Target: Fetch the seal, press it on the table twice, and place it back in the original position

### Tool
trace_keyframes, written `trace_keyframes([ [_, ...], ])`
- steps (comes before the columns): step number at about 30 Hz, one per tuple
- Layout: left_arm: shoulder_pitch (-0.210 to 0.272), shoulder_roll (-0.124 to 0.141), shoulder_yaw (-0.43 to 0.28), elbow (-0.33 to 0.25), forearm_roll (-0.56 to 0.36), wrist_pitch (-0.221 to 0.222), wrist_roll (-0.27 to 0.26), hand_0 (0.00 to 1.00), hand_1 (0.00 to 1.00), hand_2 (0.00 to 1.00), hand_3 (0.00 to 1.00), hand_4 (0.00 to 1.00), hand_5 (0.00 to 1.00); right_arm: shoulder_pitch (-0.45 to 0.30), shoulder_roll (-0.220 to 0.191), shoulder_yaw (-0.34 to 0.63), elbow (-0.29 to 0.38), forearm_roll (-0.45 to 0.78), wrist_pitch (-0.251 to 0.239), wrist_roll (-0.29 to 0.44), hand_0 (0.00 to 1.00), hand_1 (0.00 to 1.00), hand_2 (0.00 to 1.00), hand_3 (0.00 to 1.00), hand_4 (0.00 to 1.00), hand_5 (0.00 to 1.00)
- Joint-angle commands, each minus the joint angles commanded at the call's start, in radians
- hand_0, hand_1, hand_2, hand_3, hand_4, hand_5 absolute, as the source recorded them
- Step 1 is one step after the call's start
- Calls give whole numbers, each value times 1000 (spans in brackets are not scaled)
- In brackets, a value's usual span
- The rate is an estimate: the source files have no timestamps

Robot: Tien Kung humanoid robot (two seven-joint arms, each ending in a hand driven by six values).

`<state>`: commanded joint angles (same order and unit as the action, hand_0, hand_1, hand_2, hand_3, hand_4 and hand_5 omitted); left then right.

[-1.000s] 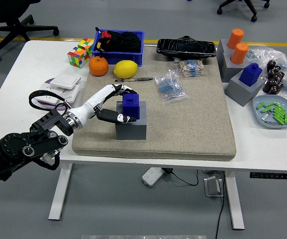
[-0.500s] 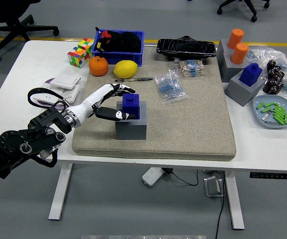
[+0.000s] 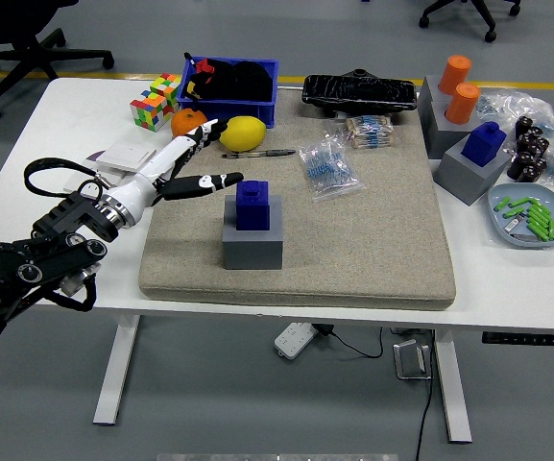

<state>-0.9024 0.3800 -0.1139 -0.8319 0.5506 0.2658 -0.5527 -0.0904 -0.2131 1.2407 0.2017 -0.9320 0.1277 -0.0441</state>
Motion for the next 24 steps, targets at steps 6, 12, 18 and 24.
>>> trace_keyframes([
  [6,-8,20,-8,125,-78,61,11,913,927,913,900,924,432,-1,-1,3,-1,-2,-1,0,734,684,653,622,725,518],
  [12,-20,26,51,319,-157,38,51,899,899,884,875,859,380,2,0,8,-1,-4,-2,1,734,684,653,622,725,519],
  [18,-21,40,102,470,-205,14,86,899,895,883,877,857,393,-1,-1,10,0,-3,-3,1,734,684,653,622,725,518],
  [24,-14,52,93,510,-221,3,106,898,896,884,877,853,402,-1,1,12,-1,-4,-2,1,734,684,653,622,725,518],
])
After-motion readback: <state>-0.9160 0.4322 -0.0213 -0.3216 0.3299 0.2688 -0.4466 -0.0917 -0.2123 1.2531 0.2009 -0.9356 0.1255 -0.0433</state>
